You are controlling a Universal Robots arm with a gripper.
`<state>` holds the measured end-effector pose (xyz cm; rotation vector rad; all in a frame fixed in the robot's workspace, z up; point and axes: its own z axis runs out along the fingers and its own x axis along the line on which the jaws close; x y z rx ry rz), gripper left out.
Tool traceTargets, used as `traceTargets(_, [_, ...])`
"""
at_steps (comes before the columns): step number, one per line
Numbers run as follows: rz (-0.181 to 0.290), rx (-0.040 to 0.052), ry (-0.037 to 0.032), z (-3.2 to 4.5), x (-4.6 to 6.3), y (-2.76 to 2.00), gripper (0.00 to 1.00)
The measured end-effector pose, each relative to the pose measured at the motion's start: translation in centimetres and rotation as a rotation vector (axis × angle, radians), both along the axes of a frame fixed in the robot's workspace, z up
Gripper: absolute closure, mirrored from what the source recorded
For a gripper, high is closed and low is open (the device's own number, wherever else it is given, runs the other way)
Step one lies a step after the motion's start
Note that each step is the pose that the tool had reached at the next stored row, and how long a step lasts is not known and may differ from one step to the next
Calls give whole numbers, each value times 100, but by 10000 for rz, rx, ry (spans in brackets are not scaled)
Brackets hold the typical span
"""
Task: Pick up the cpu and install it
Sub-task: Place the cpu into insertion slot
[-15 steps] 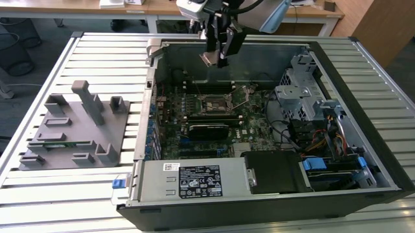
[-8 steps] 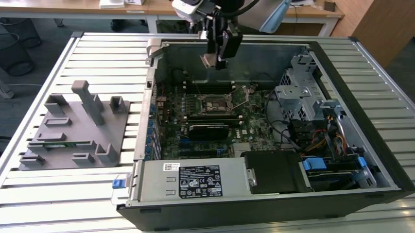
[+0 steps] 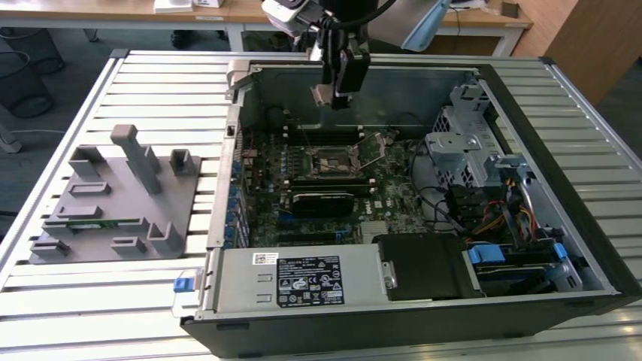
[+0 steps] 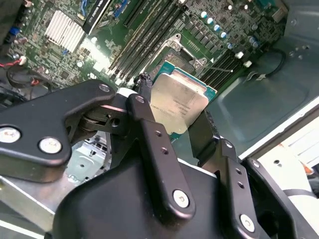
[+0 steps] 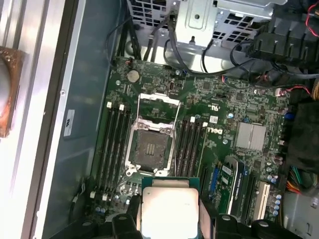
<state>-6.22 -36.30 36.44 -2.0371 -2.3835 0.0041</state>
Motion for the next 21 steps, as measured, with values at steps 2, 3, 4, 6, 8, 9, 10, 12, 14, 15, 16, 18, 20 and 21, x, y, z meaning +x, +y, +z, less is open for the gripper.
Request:
traceTargets(2, [-182,0,-91,-7,0,0,46])
traceTargets(3, [-190,1,-96,-8,0,0,46])
traceTargets(4, [-191,1,-96,-8,0,0,46])
traceTargets(6, [-193,1,-97,-8,0,1,46])
traceTargets(8, [-208,4,-98,-12,-1,9,46])
traceTargets(9, [-235,2,-97,-15,0,24,46])
traceTargets(10, [-276,1,-97,-22,0,36,46])
traceTargets(12, [-356,1,-97,-42,1,51,46])
traceTargets(14, [-417,0,-96,-78,3,59,46])
traceTargets(15, [-456,1,-97,-97,3,63,46])
traceTargets(16, [-503,1,-97,-115,3,64,46])
traceTargets(18, [-555,0,-97,-150,4,64,46])
traceTargets(20, [-584,-3,-96,-204,5,69,46])
traceTargets(21, [-585,-3,-96,-220,7,76,46])
